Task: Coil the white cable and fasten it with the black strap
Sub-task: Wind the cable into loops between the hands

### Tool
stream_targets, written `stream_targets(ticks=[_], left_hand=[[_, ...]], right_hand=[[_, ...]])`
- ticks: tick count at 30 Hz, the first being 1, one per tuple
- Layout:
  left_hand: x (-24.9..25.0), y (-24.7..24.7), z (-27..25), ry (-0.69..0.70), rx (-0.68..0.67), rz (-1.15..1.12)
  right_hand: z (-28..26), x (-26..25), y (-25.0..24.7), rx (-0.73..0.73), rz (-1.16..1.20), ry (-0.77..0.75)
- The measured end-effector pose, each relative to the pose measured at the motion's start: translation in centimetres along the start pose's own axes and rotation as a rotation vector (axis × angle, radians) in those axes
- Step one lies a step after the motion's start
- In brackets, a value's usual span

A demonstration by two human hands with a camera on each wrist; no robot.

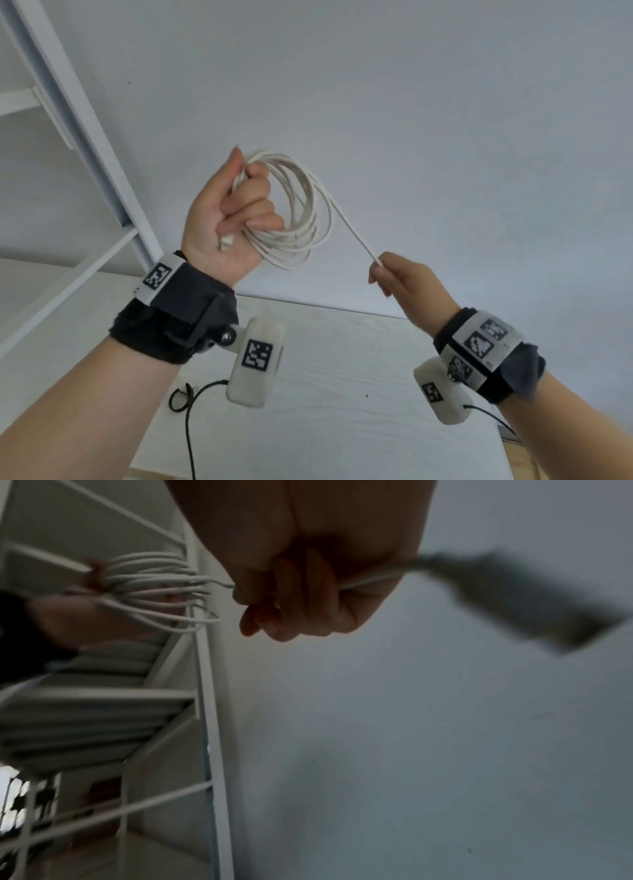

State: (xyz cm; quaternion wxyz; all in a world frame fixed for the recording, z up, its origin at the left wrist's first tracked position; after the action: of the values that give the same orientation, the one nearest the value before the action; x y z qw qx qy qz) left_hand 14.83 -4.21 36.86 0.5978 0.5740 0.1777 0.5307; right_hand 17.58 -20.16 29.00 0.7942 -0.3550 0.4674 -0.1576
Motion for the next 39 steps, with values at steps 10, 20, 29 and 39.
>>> stream_targets(ticks=[10, 20, 29, 39], left_hand=[[2.4, -4.2, 0.1, 0.344, 0.444, 0.325], [1.7, -3.3, 0.4, 0.421, 0.346, 0.570], [-1.6, -3.8, 0.6, 0.286, 0.421, 0.842], [-7.0, -2.9, -0.8, -0.041, 0.340, 0.910]], right_hand=[[-5.0, -3.5, 3.4, -0.221, -0.506, -0.066], [-6.3, -5.3, 2.5, -0.253, -0.480, -0.086], [-5.6, -9.6, 2.4, -0.135, -0.575, -0.290], [-2.9, -13.3, -0.4, -0.146, -0.391, -0.407]])
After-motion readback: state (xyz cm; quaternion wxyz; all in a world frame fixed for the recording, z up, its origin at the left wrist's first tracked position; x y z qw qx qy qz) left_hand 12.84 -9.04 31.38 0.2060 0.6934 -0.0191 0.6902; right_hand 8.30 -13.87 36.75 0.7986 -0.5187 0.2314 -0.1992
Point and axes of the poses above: each hand's wrist, its own z-axis towards the middle knuckle, its own y-axis out of the palm, x = y × z, the point moved 10 cm from there along z, towards the middle knuckle, and after that the axes turned 4 degrees about -z, right-handed, at the moved point
